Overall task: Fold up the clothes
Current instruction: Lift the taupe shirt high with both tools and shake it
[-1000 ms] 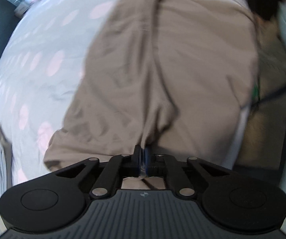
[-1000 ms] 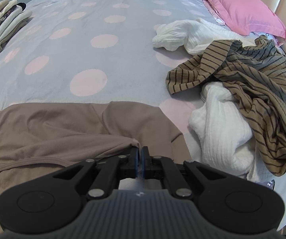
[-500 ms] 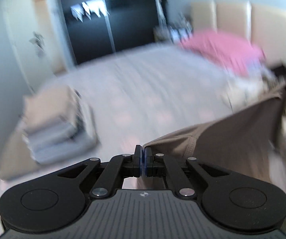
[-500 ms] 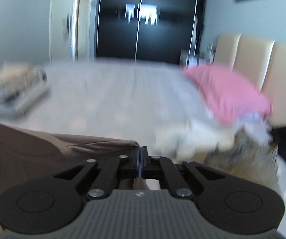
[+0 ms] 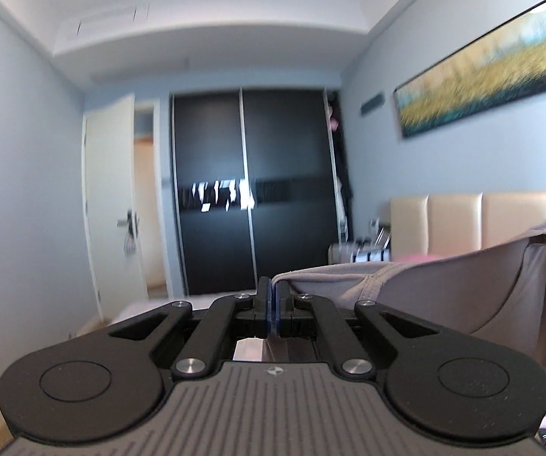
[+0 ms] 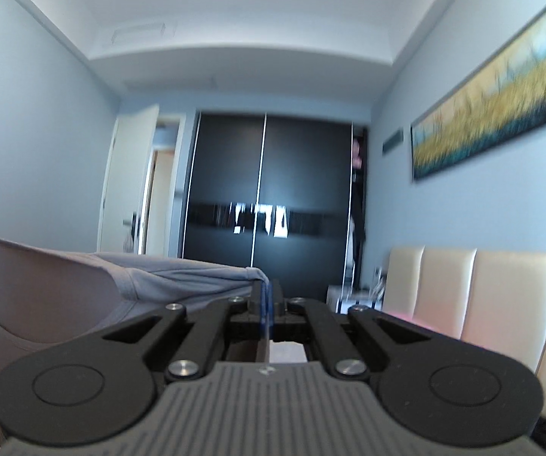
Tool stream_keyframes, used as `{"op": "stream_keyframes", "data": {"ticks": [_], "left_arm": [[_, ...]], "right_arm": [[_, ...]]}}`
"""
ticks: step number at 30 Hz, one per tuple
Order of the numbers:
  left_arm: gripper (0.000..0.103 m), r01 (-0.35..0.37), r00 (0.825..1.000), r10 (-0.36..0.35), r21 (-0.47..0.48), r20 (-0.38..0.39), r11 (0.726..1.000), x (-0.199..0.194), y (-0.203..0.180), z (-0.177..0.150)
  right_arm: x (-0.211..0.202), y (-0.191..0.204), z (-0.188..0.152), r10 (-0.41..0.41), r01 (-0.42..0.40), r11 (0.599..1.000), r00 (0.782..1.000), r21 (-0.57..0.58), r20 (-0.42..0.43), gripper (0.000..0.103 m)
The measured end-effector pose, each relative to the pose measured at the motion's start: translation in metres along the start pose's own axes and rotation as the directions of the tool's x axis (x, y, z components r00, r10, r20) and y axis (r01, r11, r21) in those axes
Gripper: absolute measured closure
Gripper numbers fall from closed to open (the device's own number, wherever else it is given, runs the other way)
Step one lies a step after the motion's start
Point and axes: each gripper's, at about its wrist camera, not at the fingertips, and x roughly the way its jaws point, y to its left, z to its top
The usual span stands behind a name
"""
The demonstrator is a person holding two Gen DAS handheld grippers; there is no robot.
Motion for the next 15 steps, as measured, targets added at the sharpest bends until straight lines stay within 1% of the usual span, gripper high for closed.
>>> {"op": "stream_keyframes", "data": {"ticks": [3, 9, 13, 15], "left_arm": [[0.103, 0.023, 0.998, -0.025, 0.023, 0.053, 0.999, -0.024, -0.008, 0.013], [0.103, 0.080, 0.989, -0.073, -0.044, 0.131, 0.996, -0.057, -0.005, 0.027], [0.103, 0.081, 0.980, -0.076, -0.019, 0.185, 0.997, -0.071, -0.009, 0.038], [0.103, 0.084, 0.977, -0.079, -0.015, 0.200, 0.996, -0.075, -0.011, 0.043]], "right_arm": [[-0.028, 0.001, 0.015, -0.021, 0.022, 1.000, 0.998, -0.014, 0.064, 0.101], [-0.068, -0.005, 0.032, -0.041, 0.038, 0.999, 0.991, 0.027, 0.127, 0.101], [-0.085, -0.005, 0.045, -0.054, 0.048, 0.998, 0.980, 0.037, 0.192, 0.101], [-0.087, -0.006, 0.049, -0.055, 0.045, 0.998, 0.976, 0.050, 0.210, 0.101]]}}
